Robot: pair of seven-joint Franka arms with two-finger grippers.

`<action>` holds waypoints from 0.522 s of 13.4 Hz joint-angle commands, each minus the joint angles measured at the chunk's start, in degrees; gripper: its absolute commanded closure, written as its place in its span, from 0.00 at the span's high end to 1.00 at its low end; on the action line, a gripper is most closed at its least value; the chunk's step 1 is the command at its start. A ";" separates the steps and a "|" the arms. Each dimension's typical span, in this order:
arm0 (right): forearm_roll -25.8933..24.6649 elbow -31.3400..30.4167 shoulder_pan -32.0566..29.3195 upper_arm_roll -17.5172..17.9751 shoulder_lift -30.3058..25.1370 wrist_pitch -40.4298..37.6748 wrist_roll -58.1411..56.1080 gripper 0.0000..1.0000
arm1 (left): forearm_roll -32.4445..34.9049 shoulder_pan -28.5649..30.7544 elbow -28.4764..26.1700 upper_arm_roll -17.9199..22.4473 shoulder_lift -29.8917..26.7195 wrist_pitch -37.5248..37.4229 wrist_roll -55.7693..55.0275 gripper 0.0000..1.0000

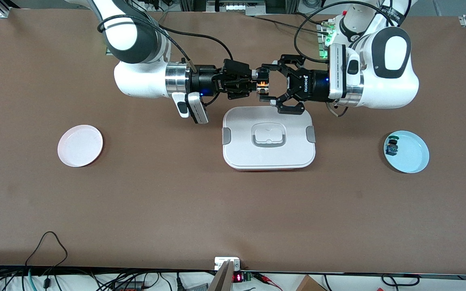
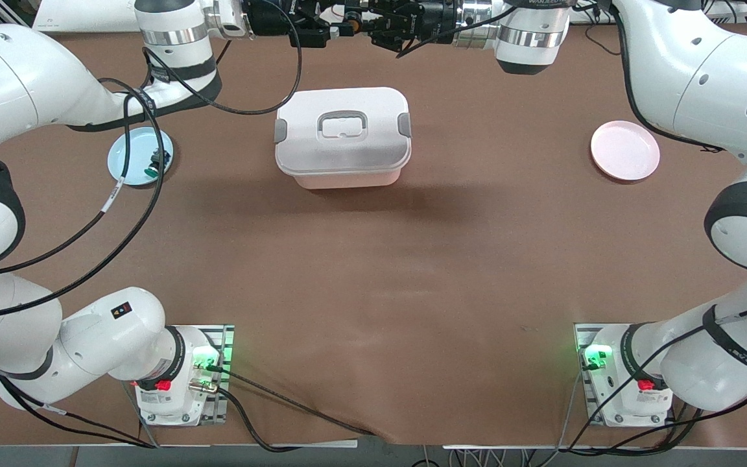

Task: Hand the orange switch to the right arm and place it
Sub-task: 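Open the left gripper and pull it back from the switch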

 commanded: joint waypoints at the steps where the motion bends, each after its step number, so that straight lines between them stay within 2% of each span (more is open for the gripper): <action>1: 1.55 0.48 0.24 0.01 -0.22 0.23 -1.09 0.01 | -2.12 1.33 -0.58 -0.44 -1.45 -0.60 0.38 1.00; 2: 1.55 0.48 0.24 0.10 -0.30 0.31 -1.09 0.00 | -2.12 2.55 -0.58 -0.27 -1.19 -1.21 0.29 1.00; 4: 1.20 0.39 0.06 0.01 -0.48 0.31 -1.17 0.00 | -1.43 6.23 -0.49 0.08 0.91 -8.03 0.47 1.00; 7: 1.02 0.04 -0.64 0.01 -1.27 0.31 -1.09 0.00 | 4.98 10.90 1.26 0.26 6.71 -15.17 0.91 1.00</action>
